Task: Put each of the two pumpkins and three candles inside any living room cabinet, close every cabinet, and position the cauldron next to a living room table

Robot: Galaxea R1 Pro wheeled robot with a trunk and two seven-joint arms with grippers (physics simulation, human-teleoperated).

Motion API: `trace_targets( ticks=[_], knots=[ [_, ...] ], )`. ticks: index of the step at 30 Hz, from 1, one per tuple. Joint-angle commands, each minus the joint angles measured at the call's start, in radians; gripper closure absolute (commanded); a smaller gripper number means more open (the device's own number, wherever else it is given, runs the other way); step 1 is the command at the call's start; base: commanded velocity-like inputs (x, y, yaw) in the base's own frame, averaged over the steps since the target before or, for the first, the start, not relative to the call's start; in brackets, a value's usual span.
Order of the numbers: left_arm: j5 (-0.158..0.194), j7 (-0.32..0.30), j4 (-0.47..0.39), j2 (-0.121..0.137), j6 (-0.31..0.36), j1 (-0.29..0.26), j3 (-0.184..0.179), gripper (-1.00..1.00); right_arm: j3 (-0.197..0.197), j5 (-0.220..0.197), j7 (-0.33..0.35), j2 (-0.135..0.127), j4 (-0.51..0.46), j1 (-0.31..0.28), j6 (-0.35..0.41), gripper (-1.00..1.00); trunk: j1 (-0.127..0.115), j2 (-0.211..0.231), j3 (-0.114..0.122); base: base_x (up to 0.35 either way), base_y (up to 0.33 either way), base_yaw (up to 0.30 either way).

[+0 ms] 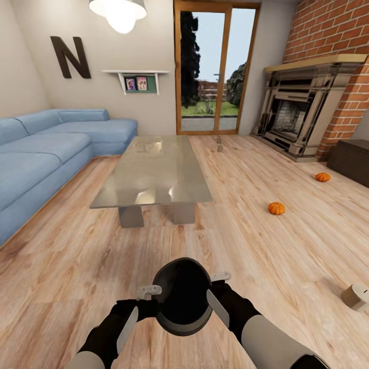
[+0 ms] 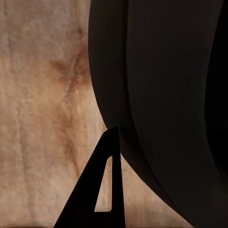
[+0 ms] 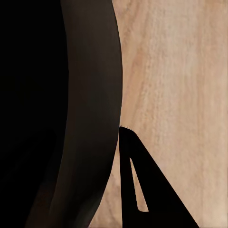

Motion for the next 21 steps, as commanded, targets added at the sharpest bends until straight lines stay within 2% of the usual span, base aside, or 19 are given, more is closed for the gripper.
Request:
trace_targets(
  ticks=[1, 21],
  knots=[
    [0.046, -0.007, 0.000, -0.001, 0.007, -0.001, -0.001, 1.00, 0.021, -0.021, 0.017, 0.011, -0.033, 0.000, -0.009, 1.00, 0.000, -0.001, -0.005, 0.000, 0.000, 0.000],
    [0.046, -0.007, -0.001, 0.000, 0.007, -0.001, -0.001, 1.00, 0.021, -0.021, 0.017, 0.011, -0.033, 0.000, -0.010, 1.00, 0.009, -0.005, -0.078, 0.000, 0.000, 0.000]
  ],
)
